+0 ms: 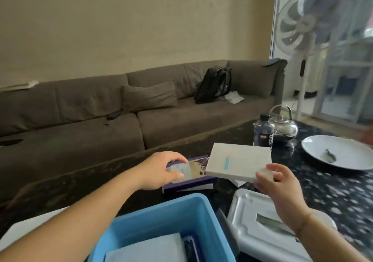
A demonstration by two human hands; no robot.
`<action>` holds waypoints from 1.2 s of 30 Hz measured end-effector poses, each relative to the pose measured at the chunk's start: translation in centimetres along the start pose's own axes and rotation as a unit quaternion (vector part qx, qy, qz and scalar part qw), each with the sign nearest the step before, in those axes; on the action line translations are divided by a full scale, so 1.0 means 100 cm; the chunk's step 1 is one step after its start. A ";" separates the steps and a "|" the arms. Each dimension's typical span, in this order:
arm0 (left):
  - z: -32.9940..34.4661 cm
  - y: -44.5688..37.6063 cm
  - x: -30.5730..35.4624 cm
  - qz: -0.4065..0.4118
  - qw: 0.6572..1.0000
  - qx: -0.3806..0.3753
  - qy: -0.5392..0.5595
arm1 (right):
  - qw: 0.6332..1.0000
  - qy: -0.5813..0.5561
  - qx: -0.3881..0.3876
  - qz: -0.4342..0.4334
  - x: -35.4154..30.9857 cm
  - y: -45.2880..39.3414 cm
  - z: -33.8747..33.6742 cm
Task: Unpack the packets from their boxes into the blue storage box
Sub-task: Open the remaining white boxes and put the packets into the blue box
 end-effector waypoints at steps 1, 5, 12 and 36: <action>0.007 -0.017 0.004 -0.003 0.999 -0.040 -0.019 | 1.000 0.010 0.021 0.011 0.010 -0.012 -0.003; 0.038 -0.084 0.027 0.022 0.982 -0.153 -0.107 | 0.992 0.108 0.046 0.036 0.041 -0.048 -0.009; 0.095 -0.136 0.039 0.034 0.937 -0.286 -0.197 | 0.907 0.407 -0.108 -0.014 0.047 -0.062 -0.011; 0.040 0.262 -0.276 -0.367 0.918 -0.017 -0.148 | 0.749 0.396 -0.450 -0.283 -0.098 0.232 0.234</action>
Point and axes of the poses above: each hand's wrist, its own y-axis away from the middle knuckle, its own z-axis out of the palm, x = y × z, the point moved 4 cm from there along -y, towards the middle knuckle, and after that the axes turned 1 degree about x, right-handed, at the moved point
